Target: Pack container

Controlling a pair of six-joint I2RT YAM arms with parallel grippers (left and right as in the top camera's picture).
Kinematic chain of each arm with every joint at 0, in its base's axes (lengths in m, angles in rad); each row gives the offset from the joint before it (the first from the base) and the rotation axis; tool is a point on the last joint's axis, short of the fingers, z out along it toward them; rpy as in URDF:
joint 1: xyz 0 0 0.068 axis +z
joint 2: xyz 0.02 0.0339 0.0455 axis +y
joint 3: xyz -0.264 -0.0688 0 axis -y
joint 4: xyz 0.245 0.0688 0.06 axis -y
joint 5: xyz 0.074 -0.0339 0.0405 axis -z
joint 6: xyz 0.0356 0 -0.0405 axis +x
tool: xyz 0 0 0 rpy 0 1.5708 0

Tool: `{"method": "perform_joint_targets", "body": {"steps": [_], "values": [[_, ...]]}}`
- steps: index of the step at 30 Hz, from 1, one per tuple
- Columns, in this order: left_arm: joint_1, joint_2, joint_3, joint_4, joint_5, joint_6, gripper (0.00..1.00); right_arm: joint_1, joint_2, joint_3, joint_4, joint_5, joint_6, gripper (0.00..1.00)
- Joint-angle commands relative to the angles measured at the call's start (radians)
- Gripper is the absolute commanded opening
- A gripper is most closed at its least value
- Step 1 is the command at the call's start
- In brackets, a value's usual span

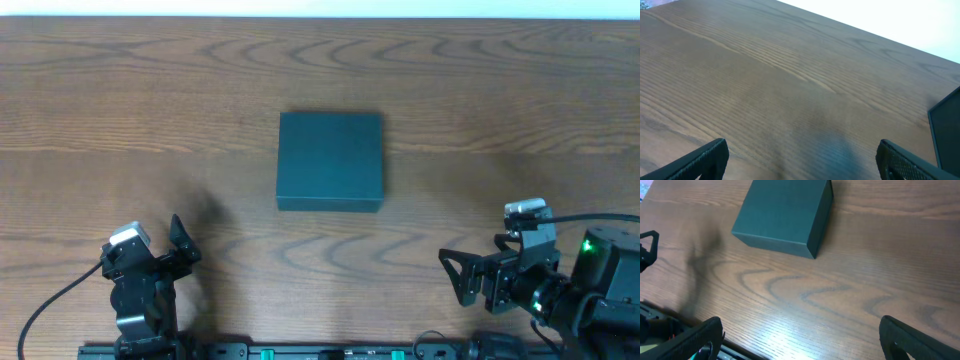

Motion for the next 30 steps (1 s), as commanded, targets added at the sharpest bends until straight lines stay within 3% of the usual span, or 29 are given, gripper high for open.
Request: {"method": "perform_joint_targets", "body": {"steps": [1, 28, 30], "values": [[0.006, -0.009, -0.023, 0.003, 0.000, -0.007, 0.95, 0.007, -0.002, 0.000, 0.000, -0.004, 0.015, 0.99], [0.003, -0.009, -0.023, 0.003, 0.000, -0.007, 0.95, 0.045, -0.016, 0.000, 0.000, 0.000, 0.015, 0.99], [0.003, -0.009, -0.023, 0.003, 0.000, -0.007, 0.95, 0.080, -0.024, 0.000, 0.006, 0.074, -0.058, 0.99]]}}
